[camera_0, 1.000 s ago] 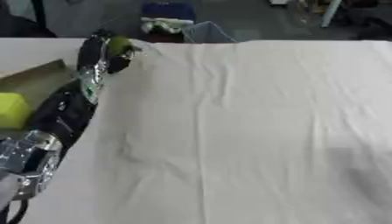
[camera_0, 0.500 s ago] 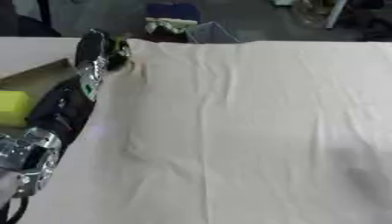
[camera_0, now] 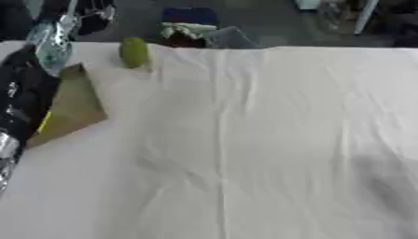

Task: Pick up objects on the table and place them in the box.

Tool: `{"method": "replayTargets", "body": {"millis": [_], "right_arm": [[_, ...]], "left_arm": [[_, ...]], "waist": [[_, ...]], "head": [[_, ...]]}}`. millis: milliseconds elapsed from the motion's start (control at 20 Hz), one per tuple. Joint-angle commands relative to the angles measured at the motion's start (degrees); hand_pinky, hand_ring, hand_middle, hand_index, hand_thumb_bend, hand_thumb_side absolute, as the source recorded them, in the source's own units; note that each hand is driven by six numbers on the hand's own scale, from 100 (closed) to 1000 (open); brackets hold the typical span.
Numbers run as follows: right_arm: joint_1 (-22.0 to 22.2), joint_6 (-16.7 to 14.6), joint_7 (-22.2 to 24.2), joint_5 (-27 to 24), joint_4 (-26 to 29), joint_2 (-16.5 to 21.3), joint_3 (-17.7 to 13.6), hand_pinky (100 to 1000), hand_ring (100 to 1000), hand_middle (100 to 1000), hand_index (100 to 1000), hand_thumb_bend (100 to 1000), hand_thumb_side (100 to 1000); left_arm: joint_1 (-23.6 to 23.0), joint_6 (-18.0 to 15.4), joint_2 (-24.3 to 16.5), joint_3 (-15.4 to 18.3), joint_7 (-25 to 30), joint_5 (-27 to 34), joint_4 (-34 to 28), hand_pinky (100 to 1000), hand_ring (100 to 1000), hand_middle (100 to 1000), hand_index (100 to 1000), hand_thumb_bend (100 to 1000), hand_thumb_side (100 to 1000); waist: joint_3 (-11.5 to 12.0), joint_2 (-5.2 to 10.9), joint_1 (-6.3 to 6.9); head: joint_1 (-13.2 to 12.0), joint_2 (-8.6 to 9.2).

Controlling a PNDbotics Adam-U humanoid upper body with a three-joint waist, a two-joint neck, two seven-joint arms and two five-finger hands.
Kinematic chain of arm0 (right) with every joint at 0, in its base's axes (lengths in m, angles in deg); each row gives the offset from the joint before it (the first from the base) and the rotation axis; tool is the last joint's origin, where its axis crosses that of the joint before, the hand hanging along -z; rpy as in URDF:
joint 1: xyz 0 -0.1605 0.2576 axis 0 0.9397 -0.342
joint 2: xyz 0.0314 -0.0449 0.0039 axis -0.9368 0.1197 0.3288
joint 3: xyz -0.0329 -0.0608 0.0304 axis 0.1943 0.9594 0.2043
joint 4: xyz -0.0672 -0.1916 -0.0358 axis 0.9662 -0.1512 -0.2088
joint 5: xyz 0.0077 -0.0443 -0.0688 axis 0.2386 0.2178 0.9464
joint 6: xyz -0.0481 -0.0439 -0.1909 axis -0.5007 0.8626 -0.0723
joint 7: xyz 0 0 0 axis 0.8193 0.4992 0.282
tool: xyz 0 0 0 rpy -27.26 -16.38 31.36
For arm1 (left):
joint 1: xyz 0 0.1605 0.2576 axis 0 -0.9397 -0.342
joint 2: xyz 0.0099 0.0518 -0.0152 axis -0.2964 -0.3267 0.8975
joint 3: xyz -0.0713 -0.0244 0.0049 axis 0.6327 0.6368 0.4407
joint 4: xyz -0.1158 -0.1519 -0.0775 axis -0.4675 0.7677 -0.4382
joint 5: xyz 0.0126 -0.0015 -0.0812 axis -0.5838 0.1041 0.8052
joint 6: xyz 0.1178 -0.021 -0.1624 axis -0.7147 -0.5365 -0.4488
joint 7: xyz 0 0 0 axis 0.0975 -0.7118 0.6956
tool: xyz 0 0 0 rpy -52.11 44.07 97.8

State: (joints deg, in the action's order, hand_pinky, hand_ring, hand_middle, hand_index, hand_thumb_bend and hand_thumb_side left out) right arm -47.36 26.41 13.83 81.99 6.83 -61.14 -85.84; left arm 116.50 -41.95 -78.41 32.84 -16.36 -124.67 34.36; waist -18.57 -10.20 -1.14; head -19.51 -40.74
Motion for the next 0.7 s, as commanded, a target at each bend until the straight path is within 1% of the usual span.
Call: {"method": "replayTargets", "body": {"millis": [50, 100, 150, 200, 300, 400, 450, 500, 550, 650, 700], "right_arm": [[-0.53, -0.02, -0.30, -0.28, 0.41, 1.91, -0.41, 734, 985, 597, 892, 305, 294], [-0.59, -0.05, -0.26, -0.25, 0.38, 1.79, -0.38, 734, 985, 597, 892, 304, 294], [-0.70, -0.07, -0.22, -0.22, 0.34, 1.66, -0.35, 734, 985, 597, 892, 303, 294], [-0.82, -0.08, -0.19, -0.20, 0.29, 1.56, -0.32, 734, 985, 597, 892, 303, 294], [-1.10, -0.14, -0.08, -0.22, 0.17, 1.37, -0.20, 734, 985, 597, 892, 303, 293], [-1.38, -0.27, 0.07, -0.31, 0.10, 1.16, -0.02, 734, 986, 597, 892, 302, 293], [-1.51, -0.32, 0.14, -0.36, 0.08, 1.07, 0.05, 734, 986, 597, 892, 302, 293], [-1.68, -0.39, 0.22, -0.42, 0.08, 0.94, 0.14, 734, 986, 597, 892, 302, 293], [-1.83, -0.45, 0.30, -0.47, 0.09, 0.83, 0.21, 734, 986, 597, 892, 301, 293], [-2.00, -0.52, 0.39, -0.55, 0.10, 0.71, 0.28, 734, 986, 597, 892, 301, 293], [-2.03, -0.54, 0.40, -0.60, 0.10, 0.70, 0.29, 734, 986, 597, 892, 300, 293]], "left_arm": [[-0.10, -1.74, -2.83, 0.10, 6.08, -0.74, -1.43, 608, 500, 548, 653, 100, 151], [-0.04, -1.82, -2.38, 0.02, 7.46, -1.16, -0.57, 669, 597, 659, 758, 100, 114], [0.27, -1.81, -1.86, -0.15, 8.77, -1.97, 0.45, 701, 644, 716, 810, 126, 167], [0.81, -1.67, -1.28, -0.27, 9.68, -3.26, 1.52, 729, 691, 758, 852, 246, 303], [2.66, -0.68, 0.75, -0.18, 10.48, -6.84, 4.90, 757, 738, 801, 892, 346, 421], [4.83, 0.65, 2.98, 0.28, 9.95, -10.87, 8.92, 774, 768, 834, 918, 488, 547], [5.83, 1.39, 4.00, 0.57, 9.09, -12.97, 10.83, 775, 770, 836, 920, 498, 555], [6.76, 2.54, 5.12, 1.04, 7.94, -15.01, 12.92, 786, 779, 849, 930, 549, 606], [7.54, 3.77, 6.12, 1.49, 6.63, -16.74, 14.80, 786, 782, 854, 934, 565, 622], [8.51, 5.87, 7.63, 2.04, 3.76, -19.38, 17.67, 788, 784, 858, 937, 568, 620], [8.77, 6.70, 8.17, 2.20, 2.55, -20.32, 18.73, 788, 784, 861, 939, 550, 603]], "waist": [[0.05, 1.10, -0.11], [-0.02, 1.11, -0.21], [-0.14, 1.09, -0.31], [-0.29, 1.03, -0.38], [-0.72, 0.83, -0.50], [-1.20, 0.52, -0.55], [-1.39, 0.39, -0.57], [-1.67, 0.19, -0.59], [-1.92, 0.03, -0.60], [-2.29, -0.20, -0.57], [-2.42, -0.30, -0.54]], "head": [[0.60, -0.26], [0.64, -0.17], [0.64, -0.08], [0.62, -0.01], [0.47, 0.18], [0.18, 0.44], [0.07, 0.58], [-0.07, 0.74], [-0.22, 0.84], [-0.44, 0.94], [-0.46, 0.98]]}}
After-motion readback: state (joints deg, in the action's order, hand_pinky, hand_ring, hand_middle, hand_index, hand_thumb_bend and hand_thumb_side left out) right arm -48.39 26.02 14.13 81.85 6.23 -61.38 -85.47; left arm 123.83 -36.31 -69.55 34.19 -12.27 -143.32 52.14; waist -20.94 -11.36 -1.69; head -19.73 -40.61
